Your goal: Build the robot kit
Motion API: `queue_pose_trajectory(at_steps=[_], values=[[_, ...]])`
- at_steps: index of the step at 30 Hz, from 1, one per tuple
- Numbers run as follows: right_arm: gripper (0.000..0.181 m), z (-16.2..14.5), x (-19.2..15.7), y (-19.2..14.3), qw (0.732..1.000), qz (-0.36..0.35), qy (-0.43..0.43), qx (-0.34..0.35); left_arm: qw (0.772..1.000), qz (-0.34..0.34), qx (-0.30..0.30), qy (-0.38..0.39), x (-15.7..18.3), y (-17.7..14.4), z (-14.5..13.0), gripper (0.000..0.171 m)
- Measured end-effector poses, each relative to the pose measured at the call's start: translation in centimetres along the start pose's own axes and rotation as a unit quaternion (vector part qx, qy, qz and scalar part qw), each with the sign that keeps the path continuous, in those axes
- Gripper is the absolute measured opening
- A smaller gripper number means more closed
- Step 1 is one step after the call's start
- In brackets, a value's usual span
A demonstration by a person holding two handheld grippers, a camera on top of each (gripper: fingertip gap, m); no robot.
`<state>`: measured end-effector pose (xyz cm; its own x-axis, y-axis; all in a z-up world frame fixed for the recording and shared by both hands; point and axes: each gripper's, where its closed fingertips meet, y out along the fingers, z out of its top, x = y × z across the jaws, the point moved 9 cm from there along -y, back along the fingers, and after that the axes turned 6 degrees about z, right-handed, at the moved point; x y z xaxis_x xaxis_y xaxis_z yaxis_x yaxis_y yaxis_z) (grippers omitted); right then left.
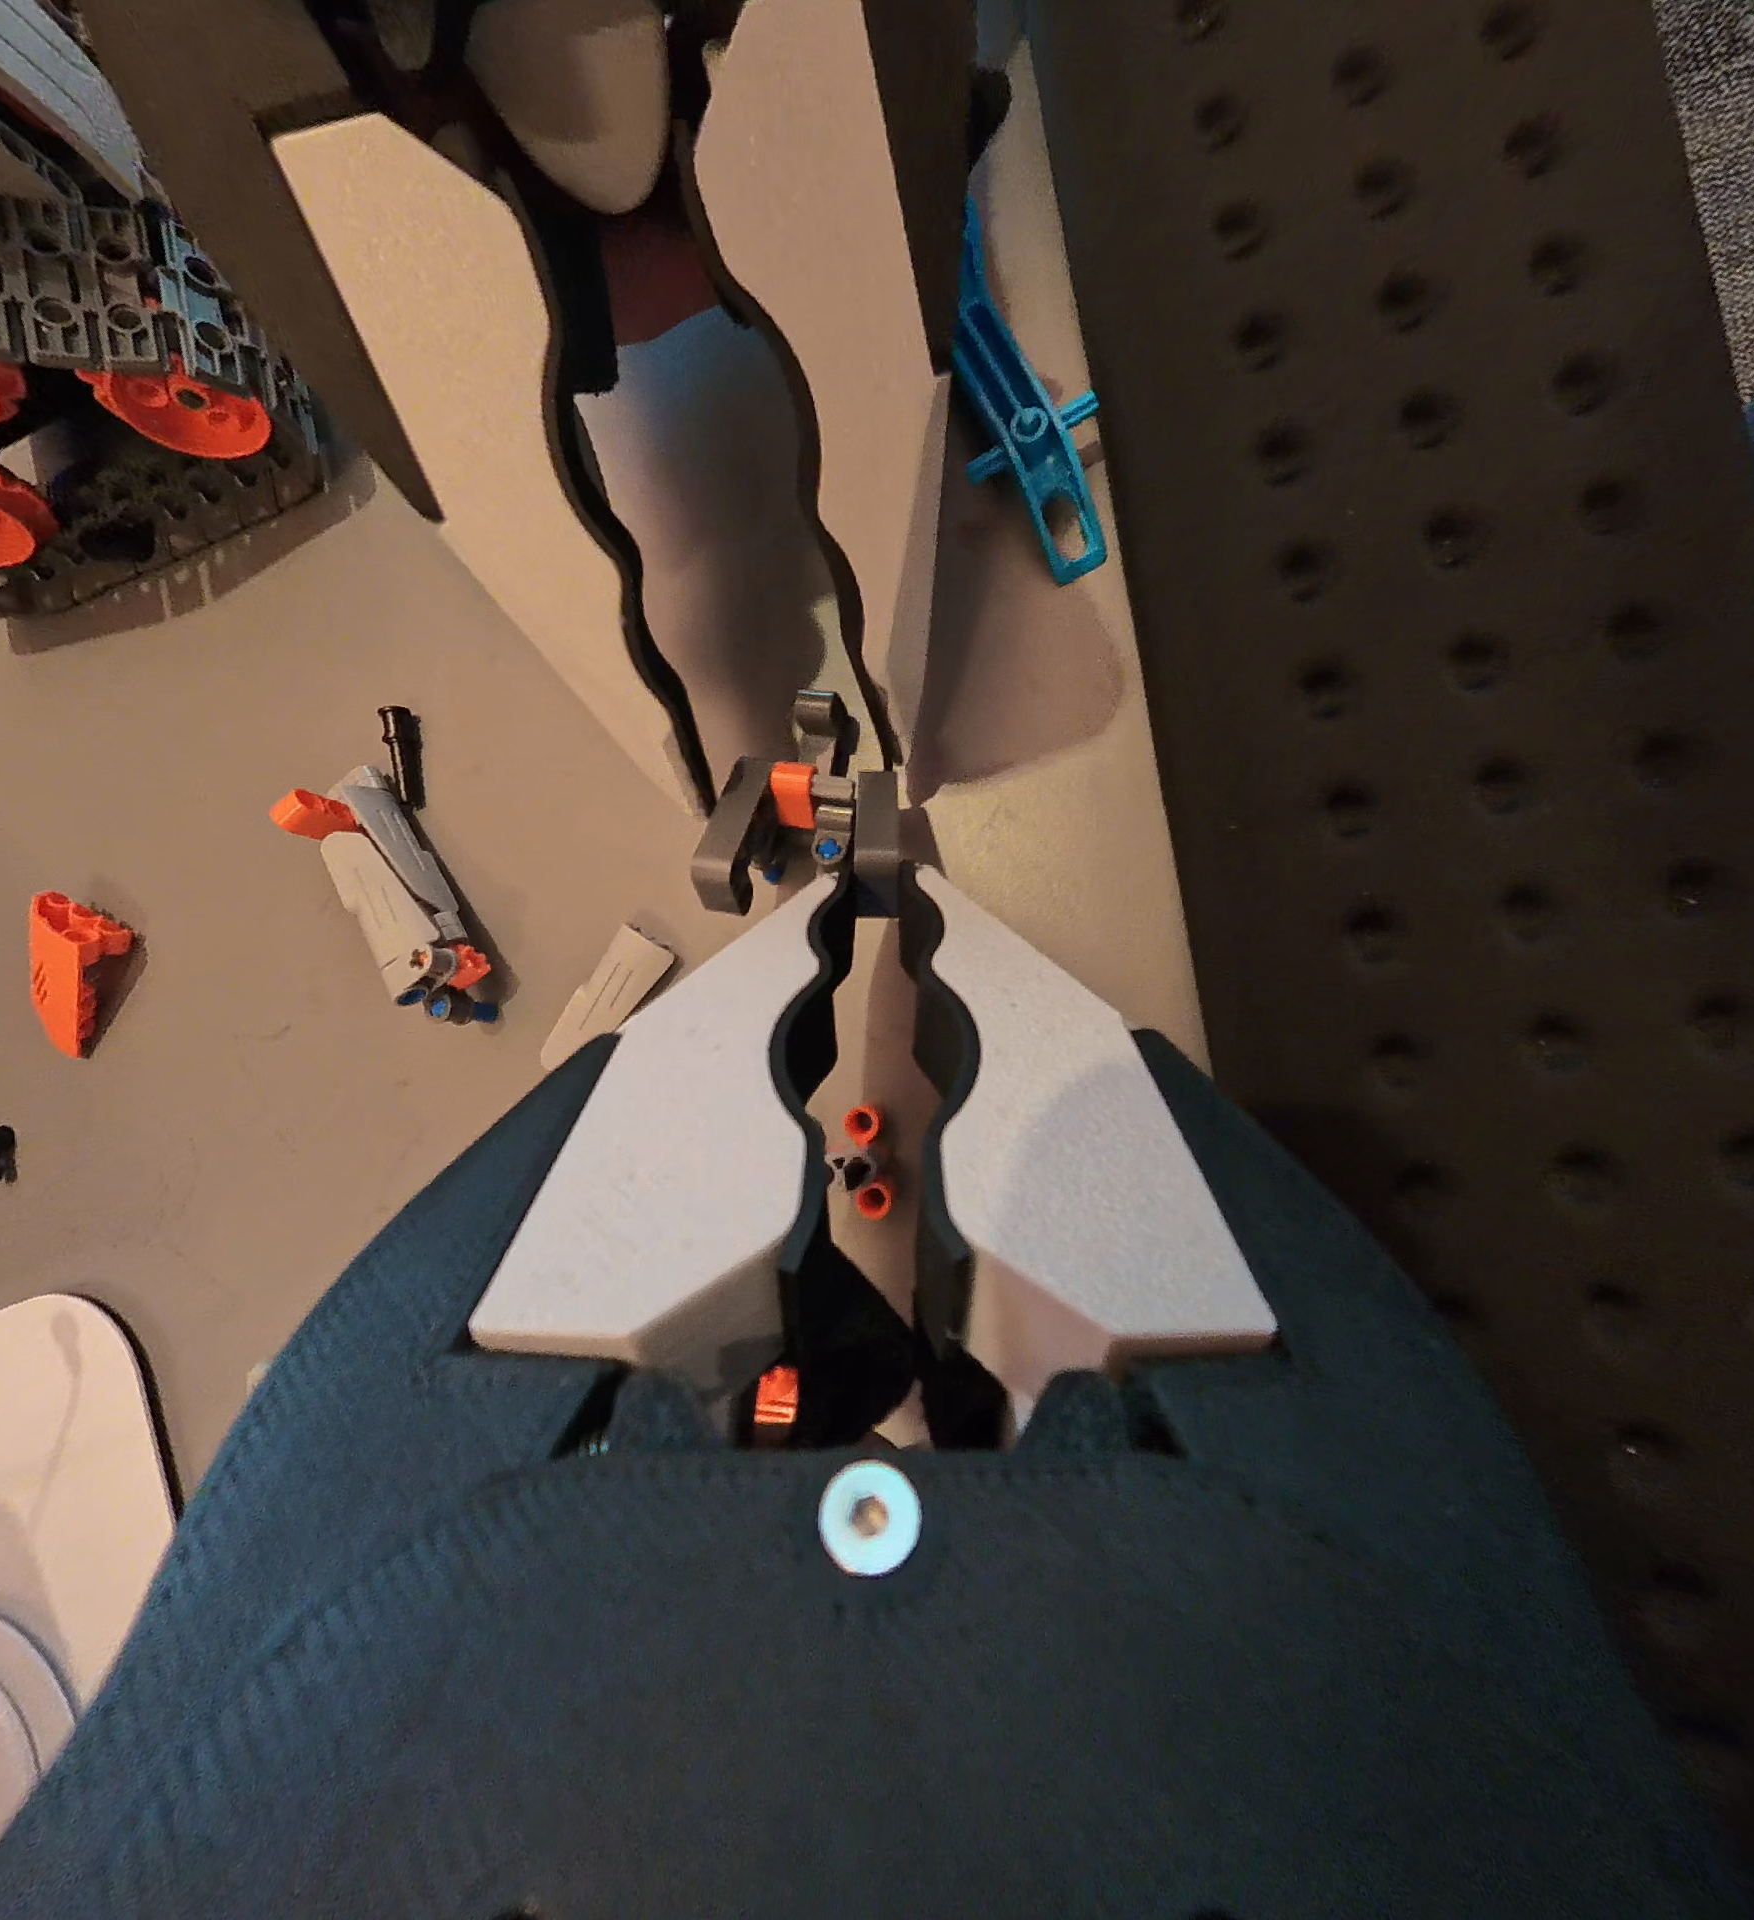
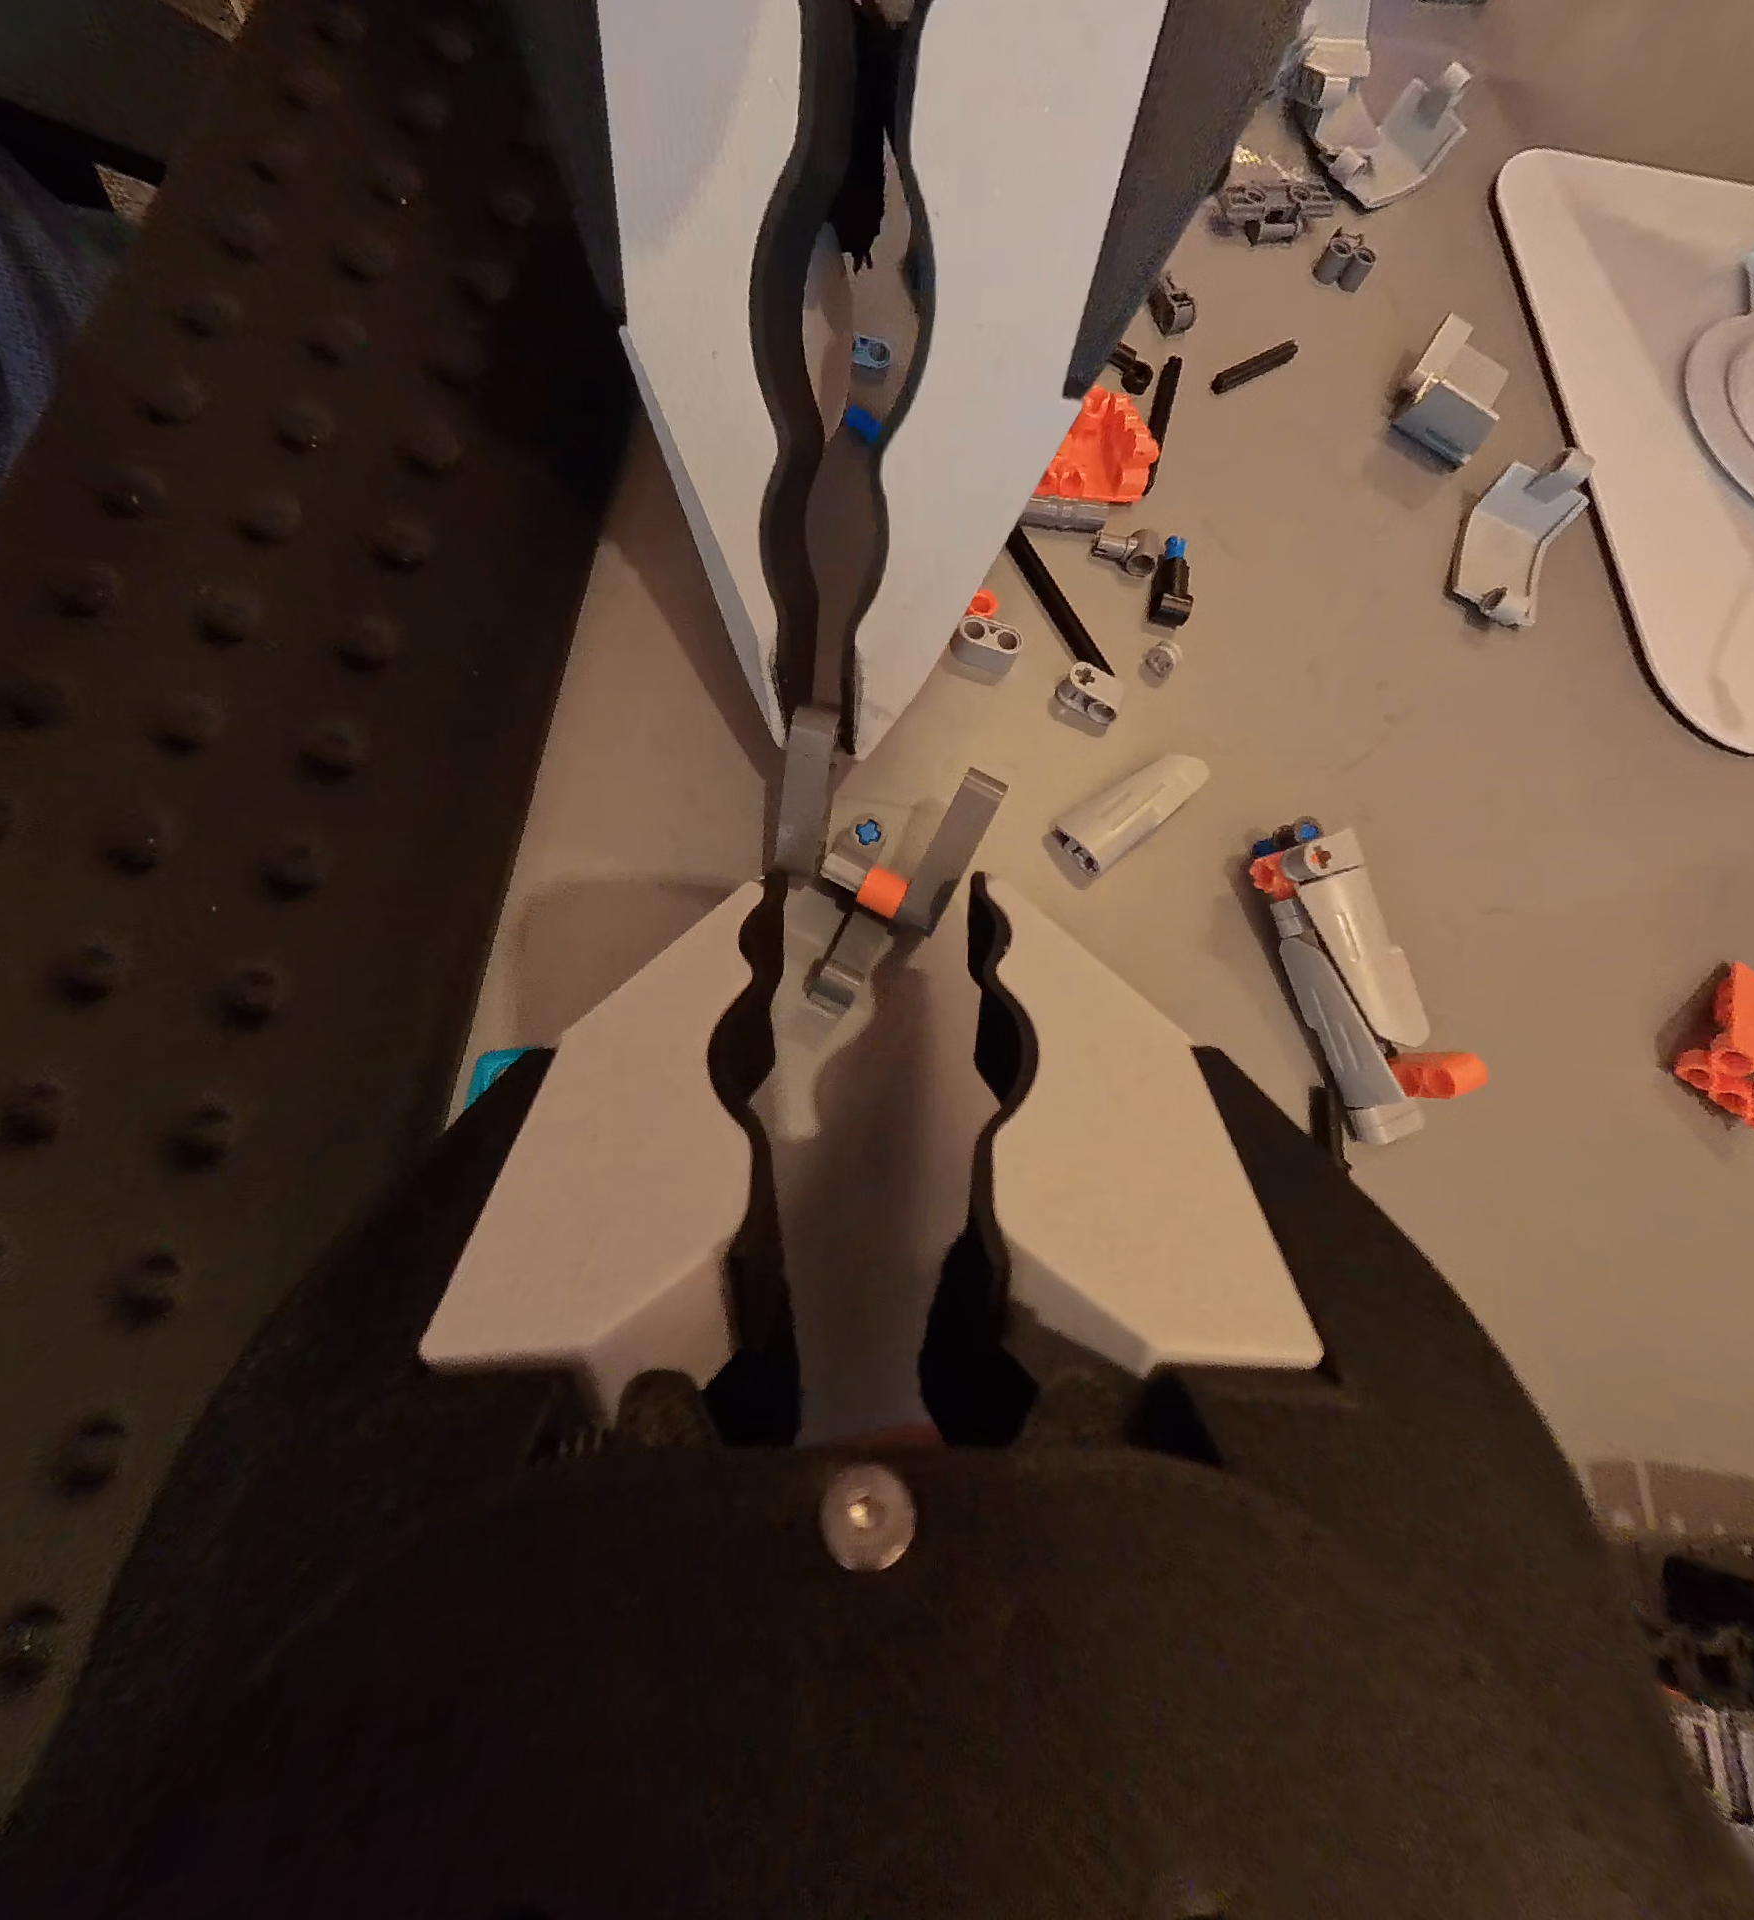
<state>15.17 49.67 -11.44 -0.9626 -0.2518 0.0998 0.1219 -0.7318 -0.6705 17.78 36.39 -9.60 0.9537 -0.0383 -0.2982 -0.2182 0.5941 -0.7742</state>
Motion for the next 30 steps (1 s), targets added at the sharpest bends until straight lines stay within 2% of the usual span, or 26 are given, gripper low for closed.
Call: queue_pose_trajectory(at_steps=[9, 13, 20, 30], values=[[0.036, 0.22, -0.19, 0.36, 1.000, -0.016, 0.006, -0.020, 1.000, 0.001, 0.000, -0.009, -0.31, 0.10, -0.10, 0.006], [0.043, 0.52, -0.26, 0.52, 0.999, -0.025, 0.009, -0.020, 1.000, -0.005, 0.019, -0.023, -0.56, -0.09, 0.05, 0.006], [0.036, 0.42, -0.19, 0.63, 0.999, -0.035, 0.007, -0.027, 0.999, -0.004, 0.031, -0.039, -0.93, -0.05, -0.04, 0.006], [0.040, 0.17, -0.09, 0.81, 0.999, -0.036, 0.012, -0.035, 0.999, -0.008, 0.026, -0.037, -0.67, 0.15, 0.03, 0.006]])
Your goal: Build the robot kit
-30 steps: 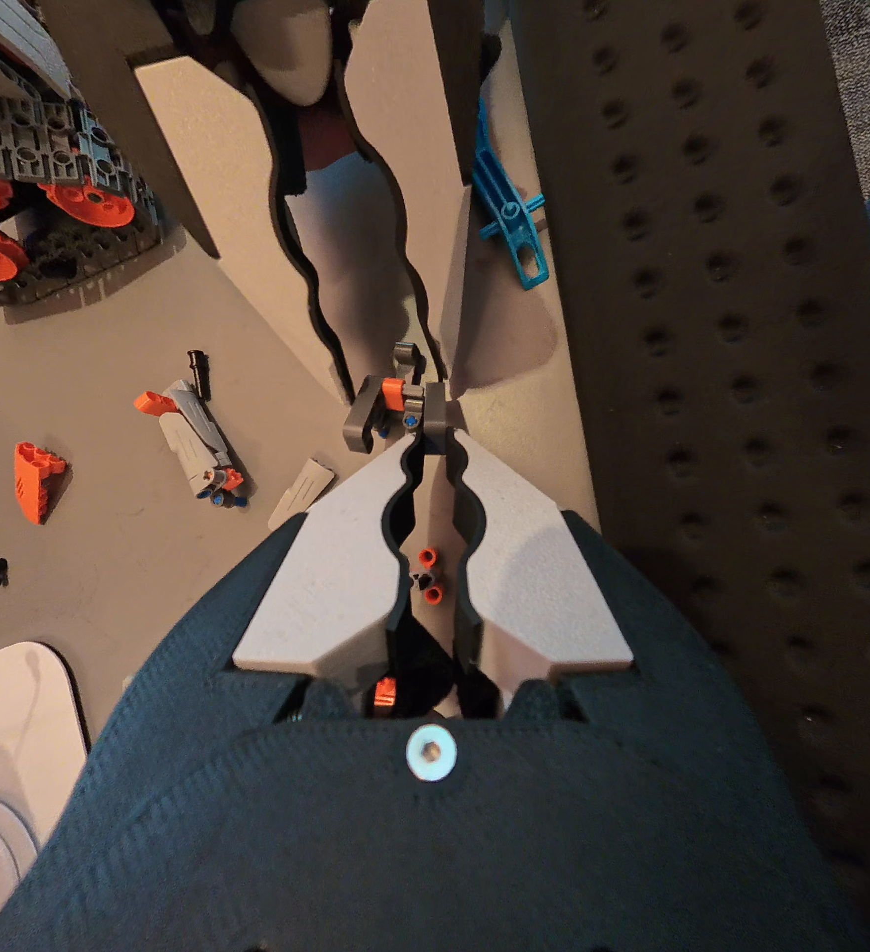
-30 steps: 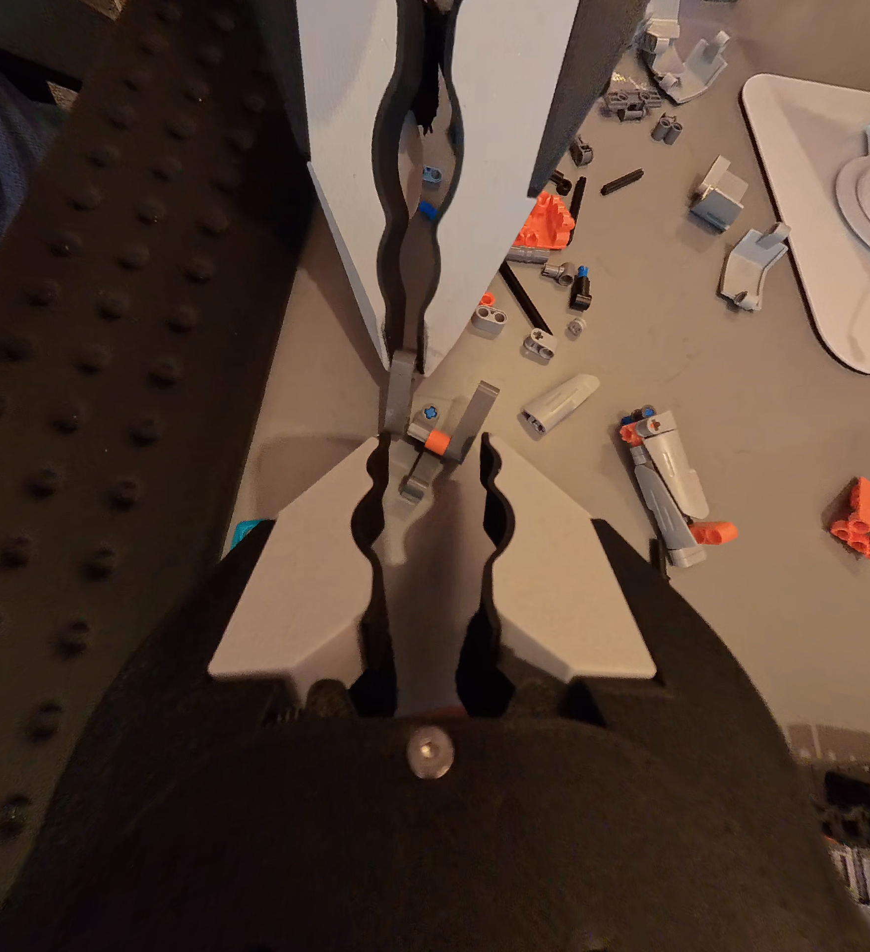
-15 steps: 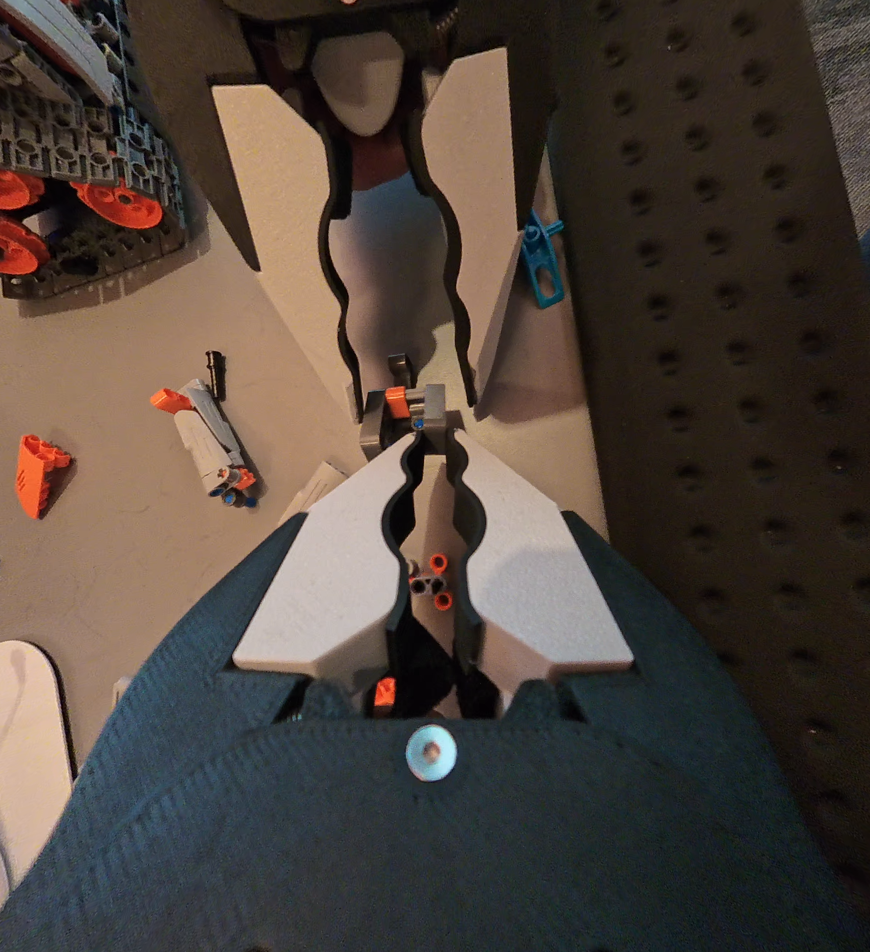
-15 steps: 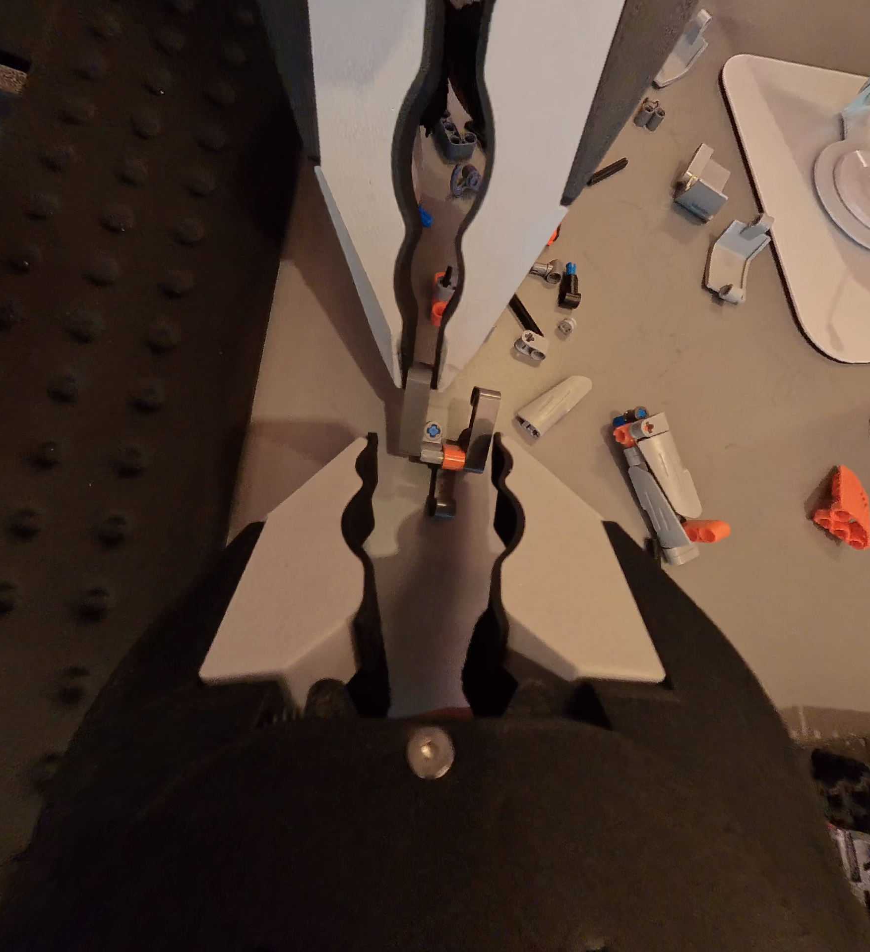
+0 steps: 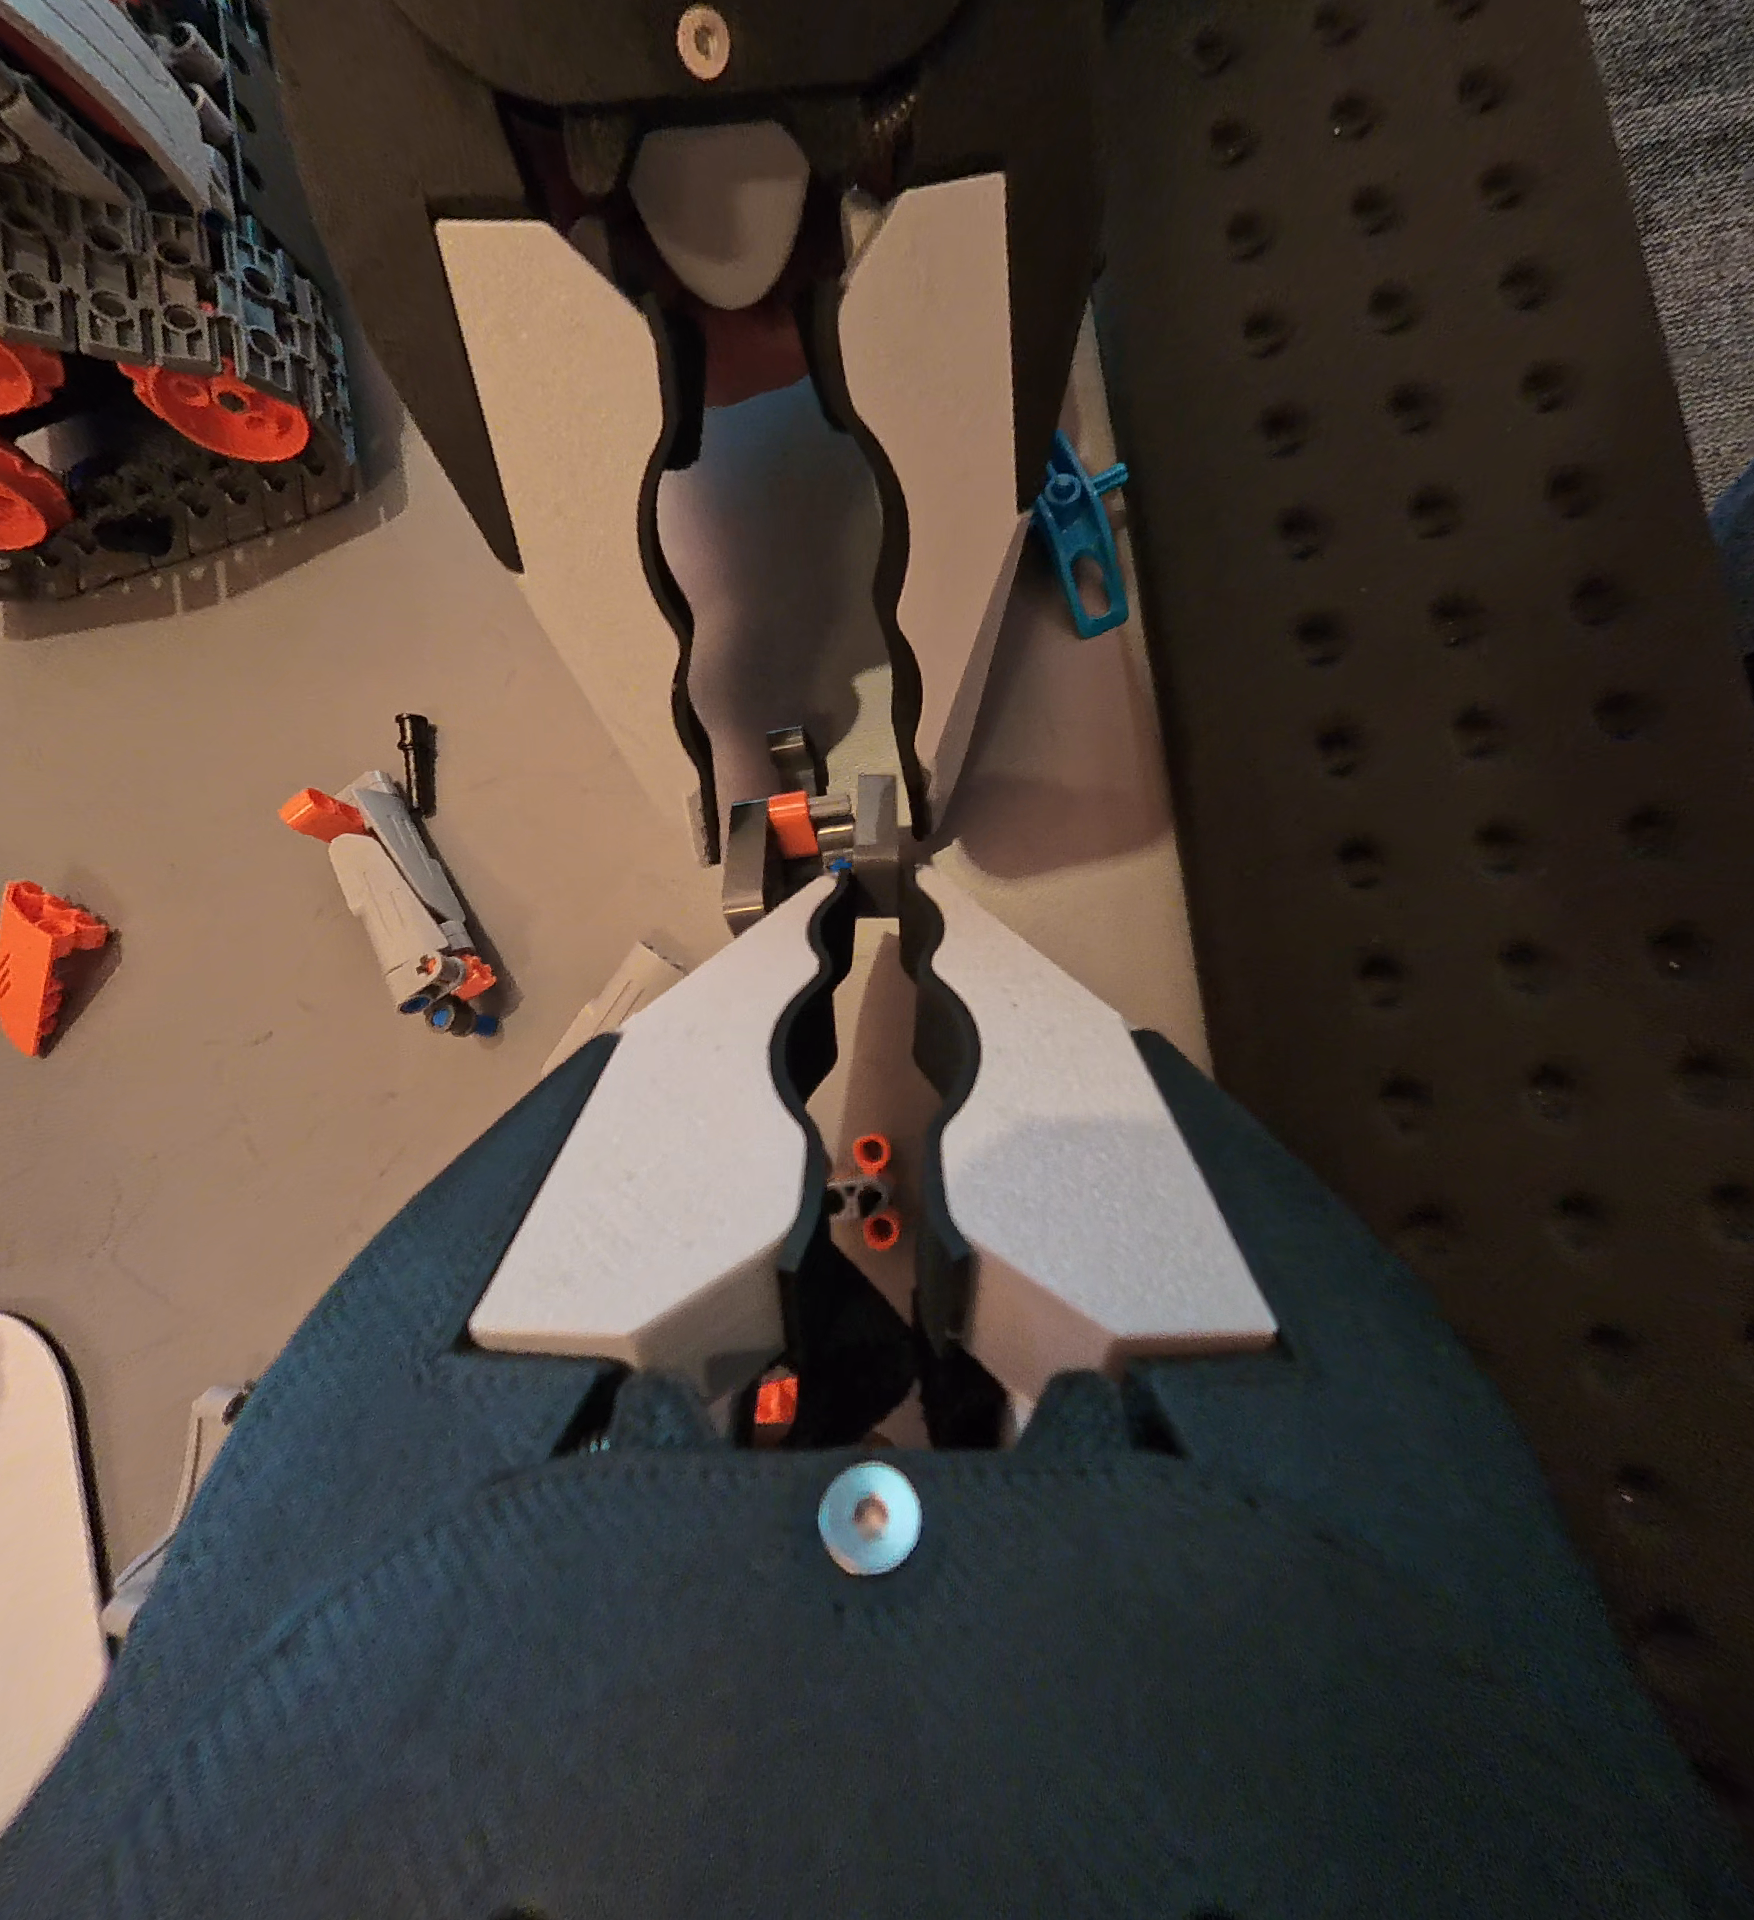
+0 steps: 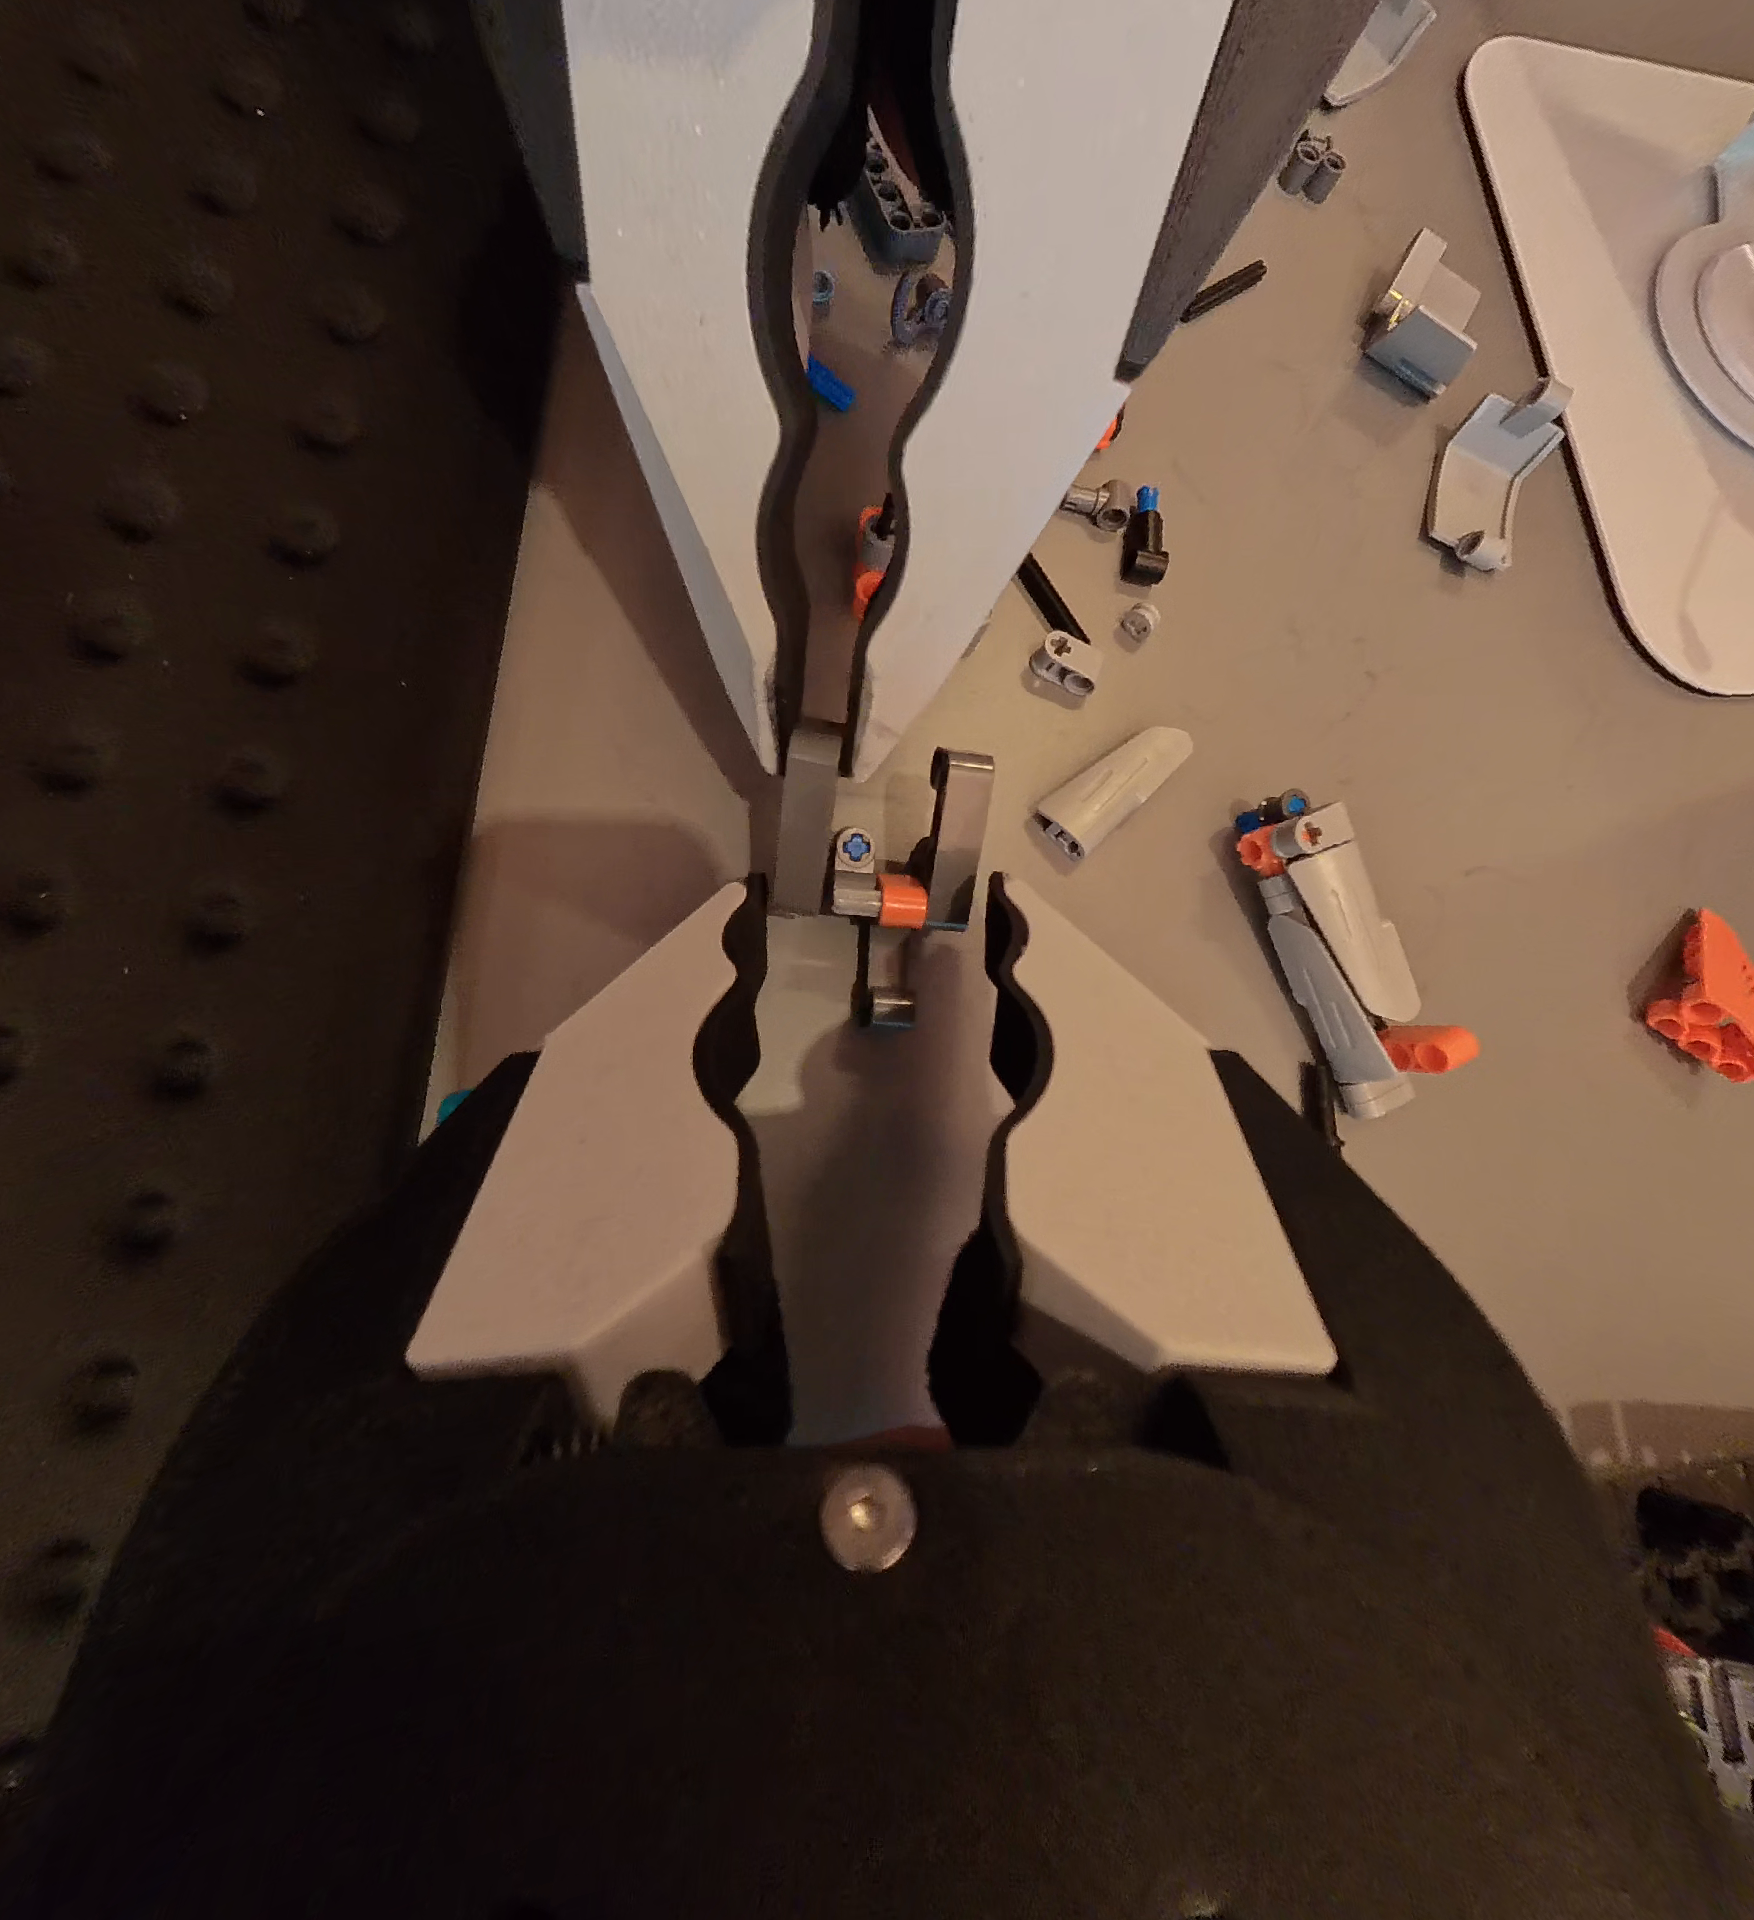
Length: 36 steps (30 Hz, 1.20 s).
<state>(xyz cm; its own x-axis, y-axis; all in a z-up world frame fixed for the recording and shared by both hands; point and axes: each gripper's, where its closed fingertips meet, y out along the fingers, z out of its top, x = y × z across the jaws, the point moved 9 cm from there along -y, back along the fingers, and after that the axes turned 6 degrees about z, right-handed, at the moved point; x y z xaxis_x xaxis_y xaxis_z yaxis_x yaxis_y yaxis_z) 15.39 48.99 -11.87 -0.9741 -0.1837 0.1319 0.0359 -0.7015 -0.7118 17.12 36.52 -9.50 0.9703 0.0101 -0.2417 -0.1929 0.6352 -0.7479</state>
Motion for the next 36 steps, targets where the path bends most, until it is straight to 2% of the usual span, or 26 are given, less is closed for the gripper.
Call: queue_pose_trajectory(at_steps=[9, 17, 30, 36], values=[[0.033, 0.00, 0.08, 0.07, 1.000, -0.007, 0.000, 0.001, 1.000, 0.006, -0.007, -0.002, -0.12, 0.17, -0.15, 0.006], [0.037, -0.08, 0.10, 0.27, 1.000, -0.005, 0.005, -0.003, 1.000, 0.008, -0.006, -0.008, -0.16, 0.43, -0.15, 0.006], [0.033, -0.16, 0.31, 0.32, 1.000, -0.018, 0.005, -0.003, 1.000, 0.025, -0.006, -0.015, -0.13, 0.37, -0.10, 0.006], [0.032, -0.26, 0.30, 0.35, 1.000, -0.022, 0.000, -0.002, 0.998, 0.031, -0.010, -0.053, 0.09, 0.49, -0.20, 0.006]])
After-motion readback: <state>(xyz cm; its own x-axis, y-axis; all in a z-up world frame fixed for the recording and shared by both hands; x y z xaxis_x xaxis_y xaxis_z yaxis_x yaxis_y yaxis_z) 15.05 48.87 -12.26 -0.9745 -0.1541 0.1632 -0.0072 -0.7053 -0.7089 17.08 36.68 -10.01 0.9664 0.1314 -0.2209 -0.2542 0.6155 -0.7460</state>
